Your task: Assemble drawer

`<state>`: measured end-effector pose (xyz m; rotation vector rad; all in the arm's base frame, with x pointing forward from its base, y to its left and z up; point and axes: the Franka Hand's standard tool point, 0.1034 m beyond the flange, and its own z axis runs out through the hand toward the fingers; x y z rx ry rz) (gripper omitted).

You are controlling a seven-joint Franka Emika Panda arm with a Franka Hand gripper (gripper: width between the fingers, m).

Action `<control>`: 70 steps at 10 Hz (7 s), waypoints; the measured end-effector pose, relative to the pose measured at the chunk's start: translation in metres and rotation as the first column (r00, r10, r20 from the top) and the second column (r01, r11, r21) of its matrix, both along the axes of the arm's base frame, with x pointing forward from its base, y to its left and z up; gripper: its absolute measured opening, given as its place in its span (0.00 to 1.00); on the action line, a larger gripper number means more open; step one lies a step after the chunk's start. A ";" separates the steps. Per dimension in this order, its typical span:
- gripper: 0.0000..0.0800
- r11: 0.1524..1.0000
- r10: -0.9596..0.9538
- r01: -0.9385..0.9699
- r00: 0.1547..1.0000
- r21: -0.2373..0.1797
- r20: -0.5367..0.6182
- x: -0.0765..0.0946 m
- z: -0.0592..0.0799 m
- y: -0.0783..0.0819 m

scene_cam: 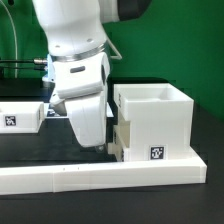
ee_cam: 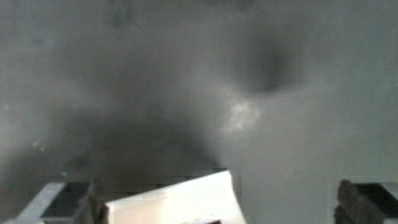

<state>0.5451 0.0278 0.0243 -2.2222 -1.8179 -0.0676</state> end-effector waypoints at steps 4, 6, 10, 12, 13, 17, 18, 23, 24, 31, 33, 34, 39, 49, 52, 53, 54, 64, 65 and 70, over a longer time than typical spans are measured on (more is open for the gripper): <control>0.81 0.999 -0.039 0.039 0.999 -0.021 0.006 -0.004 0.010 -0.026; 0.81 0.997 -0.068 0.068 0.998 -0.038 0.004 -0.022 0.023 -0.046; 0.81 0.995 -0.084 0.084 0.996 -0.049 0.000 -0.042 0.034 -0.067; 0.81 0.994 -0.095 0.095 0.995 -0.050 -0.003 -0.042 0.033 -0.066; 0.81 0.992 -0.114 0.113 0.993 -0.052 -0.007 -0.042 0.033 -0.066; 0.81 0.890 -0.450 0.450 0.893 -0.071 0.012 -0.069 0.043 -0.095; 0.81 0.842 -0.535 0.533 0.845 -0.086 0.003 -0.080 0.047 -0.101; 0.81 0.623 -0.779 0.771 0.627 -0.132 -0.020 -0.091 0.050 -0.106; 0.81 0.585 -0.808 0.799 0.588 -0.140 -0.026 -0.092 0.050 -0.107; 0.81 -0.038 -0.999 0.961 -0.035 -0.274 0.013 -0.146 0.029 -0.109; 0.81 -0.035 -0.999 0.961 -0.033 -0.273 0.012 -0.145 0.029 -0.109; 0.81 -0.034 -0.999 0.961 -0.032 -0.273 0.012 -0.145 0.029 -0.109; 0.81 0.097 -0.990 0.966 0.118 -0.240 0.076 -0.155 -0.003 -0.106; 0.55 0.116 -0.987 0.968 0.138 -0.225 0.085 -0.163 -0.019 -0.111; 0.15 0.117 -0.987 0.967 0.139 -0.225 0.085 -0.163 -0.019 -0.111; 0.05 0.117 -0.987 0.968 0.139 -0.223 0.086 -0.163 -0.018 -0.111; 0.05 0.117 -0.987 0.968 0.139 -0.223 0.086 -0.163 -0.018 -0.111; 0.05 0.345 -0.932 0.872 0.361 -0.347 -0.019 -0.120 0.017 -0.068; 0.05 0.350 -0.930 0.868 0.366 -0.351 -0.023 -0.123 0.016 -0.069; 0.05 0.807 -0.561 0.541 0.828 -0.238 -0.021 -0.090 0.031 -0.072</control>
Offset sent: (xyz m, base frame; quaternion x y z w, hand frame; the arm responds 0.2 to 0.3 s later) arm -0.0220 -0.0387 0.0186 -0.0205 -0.0340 0.0033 0.9992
